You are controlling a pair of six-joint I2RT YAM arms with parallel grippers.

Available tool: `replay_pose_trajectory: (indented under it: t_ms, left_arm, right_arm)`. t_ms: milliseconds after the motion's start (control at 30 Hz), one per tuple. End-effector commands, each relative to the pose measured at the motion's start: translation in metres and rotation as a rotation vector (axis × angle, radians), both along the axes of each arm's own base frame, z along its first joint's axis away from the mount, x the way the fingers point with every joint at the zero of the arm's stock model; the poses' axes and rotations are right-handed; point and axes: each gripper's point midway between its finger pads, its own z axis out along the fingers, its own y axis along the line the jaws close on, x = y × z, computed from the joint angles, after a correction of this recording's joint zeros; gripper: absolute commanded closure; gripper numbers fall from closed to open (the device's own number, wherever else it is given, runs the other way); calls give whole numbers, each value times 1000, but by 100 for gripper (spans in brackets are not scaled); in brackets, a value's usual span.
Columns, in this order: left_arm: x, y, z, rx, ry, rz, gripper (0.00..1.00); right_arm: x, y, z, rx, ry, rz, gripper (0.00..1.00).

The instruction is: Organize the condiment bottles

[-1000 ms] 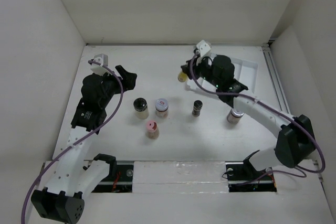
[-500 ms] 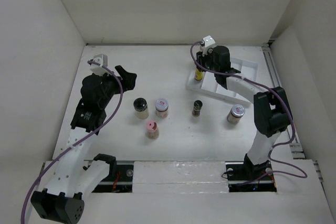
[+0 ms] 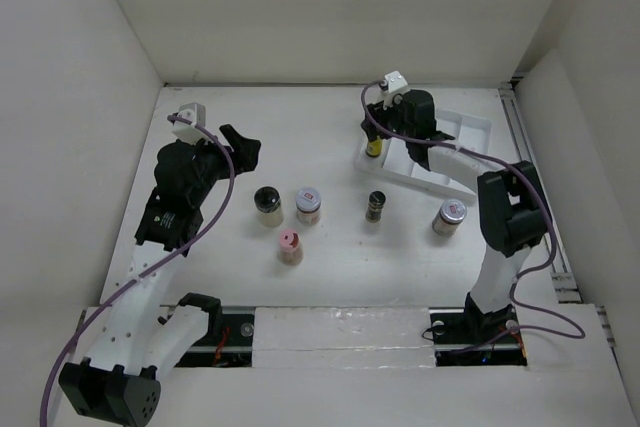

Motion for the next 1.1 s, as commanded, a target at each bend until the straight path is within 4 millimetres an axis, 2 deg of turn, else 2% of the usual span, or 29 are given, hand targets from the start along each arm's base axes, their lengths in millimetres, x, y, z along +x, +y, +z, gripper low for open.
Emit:
replay_pose_trajectory:
  t_ms: [0,33,133,167,233,267,300,333,433,467,500,567,700,733,800,833,933,1033,1067]
  left_arm:
    - [3,-2,20,-22,-64,-8,28]
    - [3,-2,20,-22,-64,-8,27]
    - [1,-1,23,-24,-73,-8,27]
    - [1,-1,23,-24,-73,-8,27]
    - [1,0,23,-22,-73,1,26]
    - [1,0,23,-22,-73,1,26]
    - [1,0,23,-22,-73,1,26]
    - [1,0,23,-22,-73,1,26]
    - [1,4,26,-21,-83,23,26]
    - [3,4,23,-19,-74,23,26]
    - [4,3,18,-15,-55,23,26]
    - [3,0,18,-19,-53,-1,26]
    - [3,1,18,-17,-54,11,26]
    - [3,1,18,-17,-54,11,26]
    - [3,0,18,-18,-54,2,26]
    - [3,0,18,-18,-54,2,26]
    - [5,1,15,-15,-45,12,26]
    - [4,2,18,-17,-54,12,26]
    - [4,2,18,-17,-54,12,26]
  right_arm:
    - [-1,1,31,40,-62,4,22]
    - [-4,-2,48,46,-89,-9,18]
    - [-14,-4,71,54,-126,-20,12]
    - [-23,0,90,44,-164,-6,12]
    - [-40,13,93,39,-157,16,12]
    - [-49,19,102,41,-179,37,12]
    - [-56,26,104,44,-182,55,12]
    - [-73,46,101,49,-169,121,12]
    - [-116,79,90,51,-135,275,15]
    - [-137,98,76,50,-102,357,15]
    - [-152,108,76,62,-97,418,15]
    - [-186,130,58,51,-23,533,11]
    - [-221,144,23,8,63,615,4]
    - [-222,145,9,-6,100,623,4]
    - [-230,156,-4,-17,129,656,4]
    - [-227,159,-13,-24,160,652,4]
    - [-230,172,-19,-29,179,684,3]
    - [-222,174,-38,-56,208,657,3]
    - [-216,178,-33,-55,192,645,3]
